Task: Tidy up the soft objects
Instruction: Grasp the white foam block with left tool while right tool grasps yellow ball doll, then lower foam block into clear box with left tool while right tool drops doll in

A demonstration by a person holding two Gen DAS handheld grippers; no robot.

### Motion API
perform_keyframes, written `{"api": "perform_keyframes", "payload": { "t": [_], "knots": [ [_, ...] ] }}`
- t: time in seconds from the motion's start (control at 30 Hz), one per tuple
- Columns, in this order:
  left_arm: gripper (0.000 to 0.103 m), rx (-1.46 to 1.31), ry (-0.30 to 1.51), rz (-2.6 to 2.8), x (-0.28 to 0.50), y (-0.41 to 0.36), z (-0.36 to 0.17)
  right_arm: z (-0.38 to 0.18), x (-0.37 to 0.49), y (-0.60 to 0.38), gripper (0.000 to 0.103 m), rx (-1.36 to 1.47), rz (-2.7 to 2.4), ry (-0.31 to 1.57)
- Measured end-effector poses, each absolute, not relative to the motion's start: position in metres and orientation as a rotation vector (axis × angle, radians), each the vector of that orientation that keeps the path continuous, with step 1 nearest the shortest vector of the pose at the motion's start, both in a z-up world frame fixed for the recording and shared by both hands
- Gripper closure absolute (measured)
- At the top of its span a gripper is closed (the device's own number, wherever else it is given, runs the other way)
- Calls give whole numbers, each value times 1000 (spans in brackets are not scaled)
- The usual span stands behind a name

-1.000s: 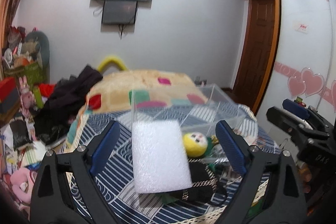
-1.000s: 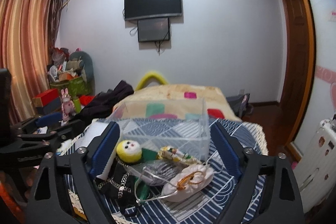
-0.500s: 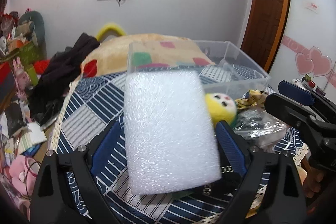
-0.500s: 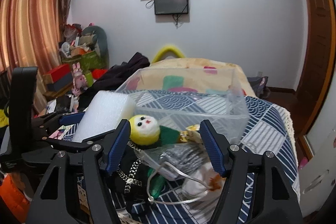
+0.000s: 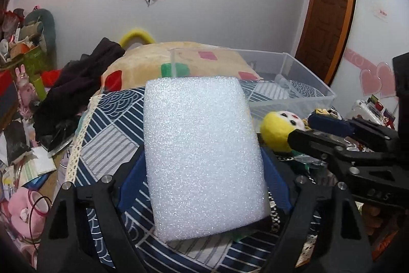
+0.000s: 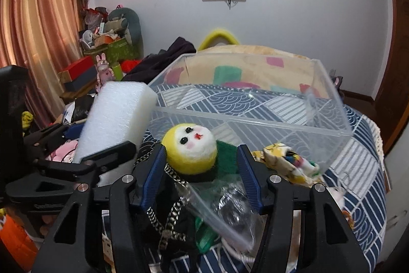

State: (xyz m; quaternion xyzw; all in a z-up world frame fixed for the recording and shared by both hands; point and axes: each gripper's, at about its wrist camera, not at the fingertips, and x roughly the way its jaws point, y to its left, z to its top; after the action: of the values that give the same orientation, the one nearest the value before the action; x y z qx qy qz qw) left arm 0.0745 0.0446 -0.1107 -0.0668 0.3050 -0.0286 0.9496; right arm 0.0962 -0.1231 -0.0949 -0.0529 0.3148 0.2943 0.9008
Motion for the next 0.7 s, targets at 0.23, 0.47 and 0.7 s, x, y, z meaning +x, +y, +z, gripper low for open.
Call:
{"api": "perform_keyframes", "payload": {
  "t": [0.23,0.47,0.7],
  "knots": [
    [19,-150,593,-42,72,56,-104,-101,100,-109,50,-145,625,669],
    [19,-158,590,-42,74,57,-103,-104,102,-98,66,-172,646,664],
    [19,-159,570,-42,68,55,-94,-89,87,-110,67,-146,655,611]
  ]
}}
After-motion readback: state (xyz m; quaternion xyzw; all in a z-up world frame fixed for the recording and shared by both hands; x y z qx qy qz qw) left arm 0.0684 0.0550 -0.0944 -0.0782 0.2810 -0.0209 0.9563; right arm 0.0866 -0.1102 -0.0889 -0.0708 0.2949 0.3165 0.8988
